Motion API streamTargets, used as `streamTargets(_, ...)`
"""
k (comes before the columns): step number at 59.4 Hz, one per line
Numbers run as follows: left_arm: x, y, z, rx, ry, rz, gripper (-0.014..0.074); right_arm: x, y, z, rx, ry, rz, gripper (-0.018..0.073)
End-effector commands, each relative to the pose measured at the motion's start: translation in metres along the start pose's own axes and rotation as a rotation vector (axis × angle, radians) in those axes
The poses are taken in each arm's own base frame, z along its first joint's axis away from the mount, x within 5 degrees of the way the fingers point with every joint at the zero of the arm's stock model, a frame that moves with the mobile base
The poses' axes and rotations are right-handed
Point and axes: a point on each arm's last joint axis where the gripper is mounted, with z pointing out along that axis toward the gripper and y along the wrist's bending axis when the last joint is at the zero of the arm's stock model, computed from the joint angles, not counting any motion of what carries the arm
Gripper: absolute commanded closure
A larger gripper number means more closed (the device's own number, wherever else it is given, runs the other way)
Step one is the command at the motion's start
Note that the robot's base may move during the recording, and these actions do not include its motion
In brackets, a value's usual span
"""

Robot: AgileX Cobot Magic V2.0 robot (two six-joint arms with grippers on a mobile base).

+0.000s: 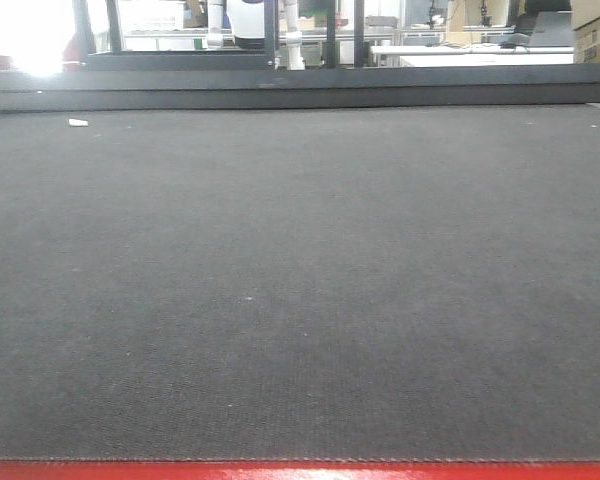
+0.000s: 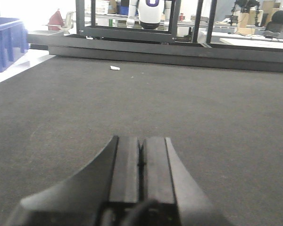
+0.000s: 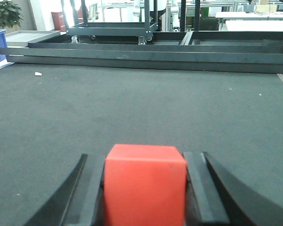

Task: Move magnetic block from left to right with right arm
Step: 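Drive the base away from the table carrying the cube in right gripper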

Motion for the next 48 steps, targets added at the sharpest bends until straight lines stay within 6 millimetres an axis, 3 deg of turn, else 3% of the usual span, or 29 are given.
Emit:
streamTargets(1, -0.006, -0.0008, -0.0012, 0.014, -0.096, -0.008, 0.0712, -0.0154, 0.002, -0.0015, -0.011, -0.106, -0.023, 0.0419)
streamTargets(48, -0.006, -0.0008, -0.0012, 0.014, -0.096, -0.008, 0.0712, -0.0154, 0.002, -0.0015, -0.011, -0.106, -0.023, 0.0419)
